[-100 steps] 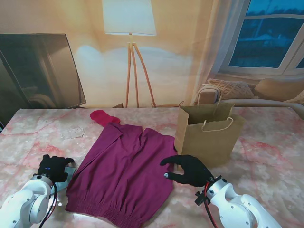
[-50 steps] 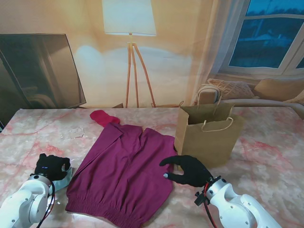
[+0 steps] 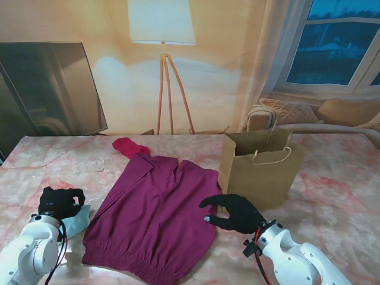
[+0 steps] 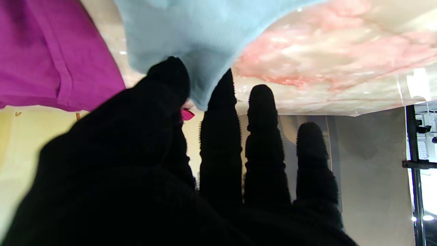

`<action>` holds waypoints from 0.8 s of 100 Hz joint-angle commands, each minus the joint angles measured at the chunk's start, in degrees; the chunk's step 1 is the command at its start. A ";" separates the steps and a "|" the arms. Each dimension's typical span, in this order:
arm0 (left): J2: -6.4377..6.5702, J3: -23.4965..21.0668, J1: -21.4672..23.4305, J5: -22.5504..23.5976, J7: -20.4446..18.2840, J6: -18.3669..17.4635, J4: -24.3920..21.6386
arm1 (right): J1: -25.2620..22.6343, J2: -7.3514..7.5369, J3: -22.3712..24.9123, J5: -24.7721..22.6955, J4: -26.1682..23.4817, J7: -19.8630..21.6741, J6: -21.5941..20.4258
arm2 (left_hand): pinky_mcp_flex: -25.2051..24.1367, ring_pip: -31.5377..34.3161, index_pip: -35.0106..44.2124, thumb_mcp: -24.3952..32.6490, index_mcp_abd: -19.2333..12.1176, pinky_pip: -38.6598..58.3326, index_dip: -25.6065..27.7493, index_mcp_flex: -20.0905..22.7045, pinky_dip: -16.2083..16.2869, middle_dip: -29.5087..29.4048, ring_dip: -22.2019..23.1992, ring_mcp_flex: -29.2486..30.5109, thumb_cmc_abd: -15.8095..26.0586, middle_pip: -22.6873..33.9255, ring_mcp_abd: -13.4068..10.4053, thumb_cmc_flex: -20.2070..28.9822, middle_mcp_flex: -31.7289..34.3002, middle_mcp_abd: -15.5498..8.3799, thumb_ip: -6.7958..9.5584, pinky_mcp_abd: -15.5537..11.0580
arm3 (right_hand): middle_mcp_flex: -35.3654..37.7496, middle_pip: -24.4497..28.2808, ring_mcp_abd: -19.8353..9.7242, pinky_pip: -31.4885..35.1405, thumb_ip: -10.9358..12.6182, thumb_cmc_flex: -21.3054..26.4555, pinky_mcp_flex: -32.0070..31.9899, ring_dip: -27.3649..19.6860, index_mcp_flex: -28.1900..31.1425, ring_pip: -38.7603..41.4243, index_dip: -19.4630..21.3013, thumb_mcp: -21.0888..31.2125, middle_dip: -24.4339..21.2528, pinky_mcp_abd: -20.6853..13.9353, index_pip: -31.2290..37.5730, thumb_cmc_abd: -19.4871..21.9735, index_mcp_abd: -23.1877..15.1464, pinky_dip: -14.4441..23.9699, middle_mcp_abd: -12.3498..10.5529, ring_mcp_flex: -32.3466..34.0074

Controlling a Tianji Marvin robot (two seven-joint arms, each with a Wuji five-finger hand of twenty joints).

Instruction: Fold the socks and the shorts into the kraft paper bag

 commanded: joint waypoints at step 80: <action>-1.09 -2.77 -0.05 -8.54 -1.95 -1.76 -3.87 | 0.26 -0.22 -0.80 0.37 -0.04 0.14 0.47 | 2.55 5.25 -7.60 6.60 10.57 -0.86 -8.15 3.27 -4.42 24.78 30.95 4.05 4.47 6.45 4.98 11.85 -2.83 0.06 -5.39 -5.73 | 0.63 0.62 0.51 1.73 2.95 -0.44 -0.35 0.96 -0.04 0.82 0.55 -0.73 0.65 -0.13 0.40 0.65 -1.06 1.87 0.32 0.24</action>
